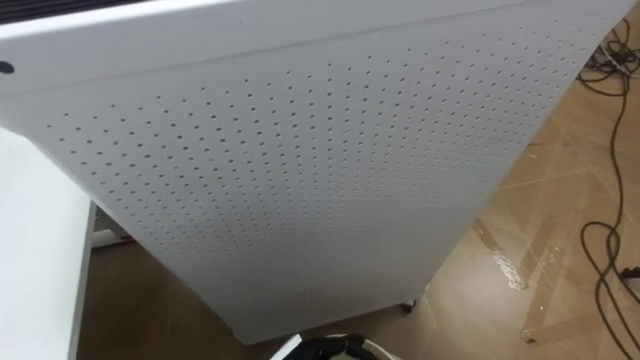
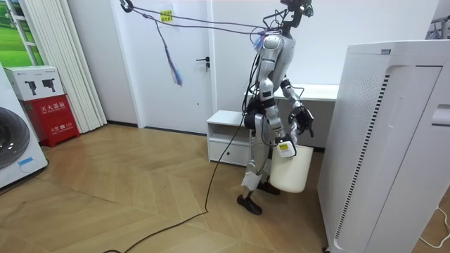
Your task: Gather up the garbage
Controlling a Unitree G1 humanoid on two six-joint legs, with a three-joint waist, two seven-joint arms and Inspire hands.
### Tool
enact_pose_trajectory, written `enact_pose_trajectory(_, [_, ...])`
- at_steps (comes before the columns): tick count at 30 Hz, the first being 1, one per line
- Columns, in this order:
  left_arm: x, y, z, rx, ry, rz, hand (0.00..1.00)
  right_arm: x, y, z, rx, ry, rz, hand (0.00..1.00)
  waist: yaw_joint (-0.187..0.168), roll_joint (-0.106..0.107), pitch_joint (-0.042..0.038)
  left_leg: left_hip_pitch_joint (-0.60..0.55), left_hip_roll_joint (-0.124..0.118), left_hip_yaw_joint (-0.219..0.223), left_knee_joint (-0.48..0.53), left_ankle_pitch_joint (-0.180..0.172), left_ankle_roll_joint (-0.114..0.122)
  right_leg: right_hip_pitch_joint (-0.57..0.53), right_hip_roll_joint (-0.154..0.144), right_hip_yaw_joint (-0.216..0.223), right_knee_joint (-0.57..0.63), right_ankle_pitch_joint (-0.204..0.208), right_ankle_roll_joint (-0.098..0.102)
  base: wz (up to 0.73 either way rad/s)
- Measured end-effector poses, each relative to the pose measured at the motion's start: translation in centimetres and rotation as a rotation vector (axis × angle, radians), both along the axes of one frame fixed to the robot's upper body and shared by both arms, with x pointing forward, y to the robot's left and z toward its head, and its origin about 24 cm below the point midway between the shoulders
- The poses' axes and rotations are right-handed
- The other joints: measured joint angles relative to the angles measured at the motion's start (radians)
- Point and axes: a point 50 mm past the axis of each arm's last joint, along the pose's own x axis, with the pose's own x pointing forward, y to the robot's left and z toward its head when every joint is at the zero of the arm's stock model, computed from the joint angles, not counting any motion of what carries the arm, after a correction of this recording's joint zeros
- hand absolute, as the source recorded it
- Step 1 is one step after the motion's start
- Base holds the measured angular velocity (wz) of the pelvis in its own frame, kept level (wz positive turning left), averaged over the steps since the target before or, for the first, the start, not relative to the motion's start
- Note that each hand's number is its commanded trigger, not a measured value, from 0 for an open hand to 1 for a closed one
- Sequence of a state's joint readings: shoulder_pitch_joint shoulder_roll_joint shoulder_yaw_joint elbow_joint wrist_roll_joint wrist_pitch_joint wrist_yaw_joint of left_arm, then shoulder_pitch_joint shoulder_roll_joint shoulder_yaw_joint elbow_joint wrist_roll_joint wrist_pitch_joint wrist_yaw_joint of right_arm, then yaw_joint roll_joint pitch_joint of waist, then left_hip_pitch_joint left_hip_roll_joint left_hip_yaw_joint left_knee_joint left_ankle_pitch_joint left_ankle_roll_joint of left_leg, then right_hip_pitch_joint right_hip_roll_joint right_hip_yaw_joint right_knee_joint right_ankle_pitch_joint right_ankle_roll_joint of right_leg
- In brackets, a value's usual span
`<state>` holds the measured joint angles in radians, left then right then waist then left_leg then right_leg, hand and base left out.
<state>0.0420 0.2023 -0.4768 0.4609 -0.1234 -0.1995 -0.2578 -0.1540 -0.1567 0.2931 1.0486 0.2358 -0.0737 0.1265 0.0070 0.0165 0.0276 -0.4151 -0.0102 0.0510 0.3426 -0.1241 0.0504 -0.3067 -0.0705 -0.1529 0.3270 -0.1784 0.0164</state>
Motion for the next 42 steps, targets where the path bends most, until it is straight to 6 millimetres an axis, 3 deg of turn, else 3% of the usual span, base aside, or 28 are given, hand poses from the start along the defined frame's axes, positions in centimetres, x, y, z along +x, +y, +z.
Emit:
enact_pose_trajectory(22, [-1.9,1.5,-2.7,0.077,0.153,-0.064,0.00,-0.5,-0.7,-0.3,-0.022,0.026,-0.011,1.00,0.000,0.000,-0.0005,-0.003,-0.002,-0.010,0.002,0.001,-0.001,0.004,-0.001,-0.012,-0.006,0.000,0.000,0.01])
enact_pose_trajectory(32, [-3.8,3.9,-4.8,0.142,0.272,0.022,0.00,-1.9,-2.0,-0.9,-0.023,0.079,-0.062,1.00,0.001,0.002,-0.0018,0.063,-0.007,-0.023,-0.028,0.001,-0.003,0.082,0.000,-0.029,-0.050,0.001,-0.002,0.05])
enact_pose_trajectory(33, [-4.1,4.4,-5.1,0.159,0.289,0.051,0.00,-2.5,-2.3,-1.1,-0.030,0.095,-0.067,1.00,0.003,-0.001,-0.0061,0.082,-0.016,-0.027,-0.040,0.003,-0.006,0.100,0.001,-0.029,-0.065,0.001,-0.002,0.10])
enact_pose_trajectory(37, [-6.0,6.2,-6.3,0.199,0.357,0.177,0.00,-4.2,-2.7,-1.7,-0.036,0.133,-0.082,1.00,0.002,-0.012,-0.0121,0.148,-0.021,-0.032,-0.076,0.005,-0.009,0.160,0.001,-0.028,-0.096,0.000,-0.001,0.00])
enact_pose_trajectory(40, [-7.7,7.8,-7.0,0.231,0.406,0.279,0.00,-5.8,-3.0,-2.2,-0.037,0.176,-0.106,1.00,0.001,-0.028,-0.0217,0.206,-0.023,-0.026,-0.108,0.005,-0.011,0.217,0.001,-0.032,-0.125,0.000,-0.001,0.01])
enact_pose_trajectory(42, [-8.7,8.7,-7.5,0.260,0.443,0.343,0.00,-6.5,-3.2,-2.4,-0.032,0.188,-0.125,1.00,0.000,-0.037,-0.0225,0.234,-0.023,-0.026,-0.122,0.006,-0.013,0.242,0.001,-0.032,-0.135,0.000,-0.001,-0.02])
